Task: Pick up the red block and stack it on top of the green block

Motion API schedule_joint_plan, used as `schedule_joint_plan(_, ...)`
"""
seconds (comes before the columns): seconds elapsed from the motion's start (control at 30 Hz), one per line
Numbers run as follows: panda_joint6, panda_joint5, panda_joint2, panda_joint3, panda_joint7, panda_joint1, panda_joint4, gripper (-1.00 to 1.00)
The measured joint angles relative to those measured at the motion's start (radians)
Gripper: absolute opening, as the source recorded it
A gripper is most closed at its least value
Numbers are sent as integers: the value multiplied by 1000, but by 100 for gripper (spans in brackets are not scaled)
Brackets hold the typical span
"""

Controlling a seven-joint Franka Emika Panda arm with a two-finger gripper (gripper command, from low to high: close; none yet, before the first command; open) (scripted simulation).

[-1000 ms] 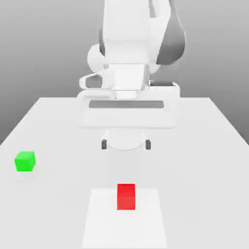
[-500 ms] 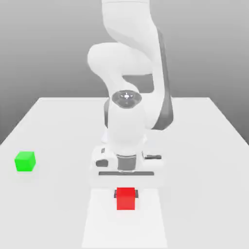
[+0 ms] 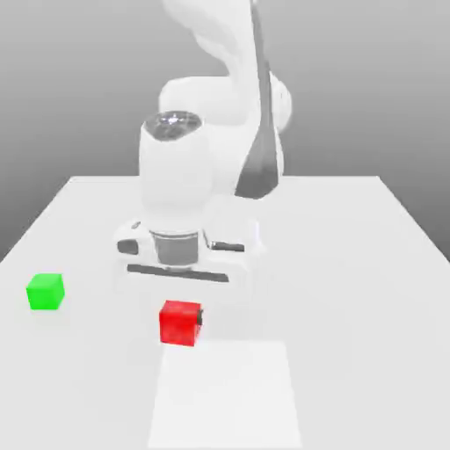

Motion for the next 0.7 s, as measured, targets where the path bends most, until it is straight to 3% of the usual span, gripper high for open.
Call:
schedule_joint_plan(0.4,-89,-74,-44,-328,78,-395,52,-100)
schedule_joint_plan(0.47,-46,-25,7,-346,44,-402,56,-100)
schedule_joint_plan(0.6,75,152,149,-281,-81,-434,63,-100)
schedule_joint_plan(0.63,100,192,179,-258,-109,-450,65,100)
schedule_joint_plan(0.7,100,192,179,-258,-109,-450,65,100)
